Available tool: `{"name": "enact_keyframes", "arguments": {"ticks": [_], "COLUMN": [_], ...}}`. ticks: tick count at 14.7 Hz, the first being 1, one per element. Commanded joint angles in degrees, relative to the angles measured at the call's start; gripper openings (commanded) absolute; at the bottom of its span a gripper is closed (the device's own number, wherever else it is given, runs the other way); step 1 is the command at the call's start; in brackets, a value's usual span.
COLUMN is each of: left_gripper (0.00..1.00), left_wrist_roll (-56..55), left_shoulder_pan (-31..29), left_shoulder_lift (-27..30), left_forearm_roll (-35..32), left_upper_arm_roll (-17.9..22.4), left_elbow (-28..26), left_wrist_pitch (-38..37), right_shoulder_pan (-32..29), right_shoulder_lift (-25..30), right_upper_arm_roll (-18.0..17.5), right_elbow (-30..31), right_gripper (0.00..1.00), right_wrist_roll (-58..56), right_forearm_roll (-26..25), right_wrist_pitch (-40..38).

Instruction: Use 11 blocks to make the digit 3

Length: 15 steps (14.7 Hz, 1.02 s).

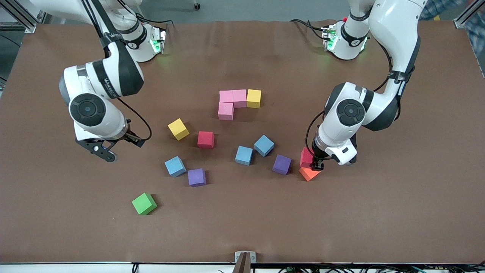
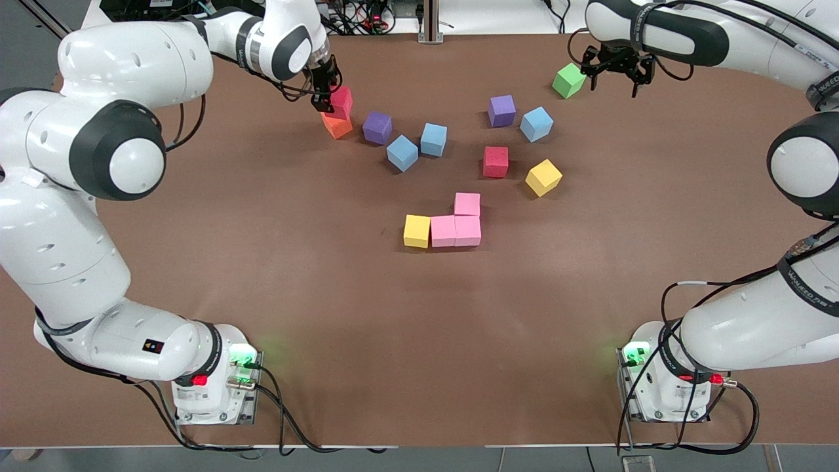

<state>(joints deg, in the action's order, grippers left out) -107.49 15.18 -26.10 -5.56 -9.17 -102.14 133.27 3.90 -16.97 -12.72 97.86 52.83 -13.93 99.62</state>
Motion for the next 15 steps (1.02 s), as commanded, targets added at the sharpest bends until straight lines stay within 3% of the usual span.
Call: {"name": "enact_keyframes", "arguments": {"ticks": [1, 5, 10, 15], "left_gripper": [0.34, 0.34, 0.34, 0.34], "left_wrist_roll": [-1.05, -1.05, -1.05, -1.05], "left_shoulder_pan": [0.2, 0.11, 0.2, 0.11], "left_shoulder_lift": [-0.88, -1.05, -1.32, -1.67], "left_forearm_roll": [-1.03, -1.03, -1.03, -1.12], "left_upper_arm_roll": [-0.06, -0.06, -0.06, -0.06], "left_elbow": [0.71, 0.71, 0.71, 0.8], "left_wrist_pitch": [0.5, 0.94, 1.46, 1.55], "right_shoulder_pan": [-1.18, -0.48, 0.49, 5.41], "right_shoulder_lift": [-0.08, -0.7, -2.72, -6.58], "right_upper_arm_roll": [-0.73, -0.82, -0.91, -0.91], "right_elbow": [-0.47, -0.38, -0.47, -0.03], "right_gripper": [1.0, 1.0, 1.0, 1.0], "right_wrist_roll": [4.1, 19.99, 25.82, 44.0], "right_forearm_roll": [1.18, 5.49, 5.67, 5.58], "right_wrist_pitch": [-0.39, 2.07, 2.51, 8.74]}}
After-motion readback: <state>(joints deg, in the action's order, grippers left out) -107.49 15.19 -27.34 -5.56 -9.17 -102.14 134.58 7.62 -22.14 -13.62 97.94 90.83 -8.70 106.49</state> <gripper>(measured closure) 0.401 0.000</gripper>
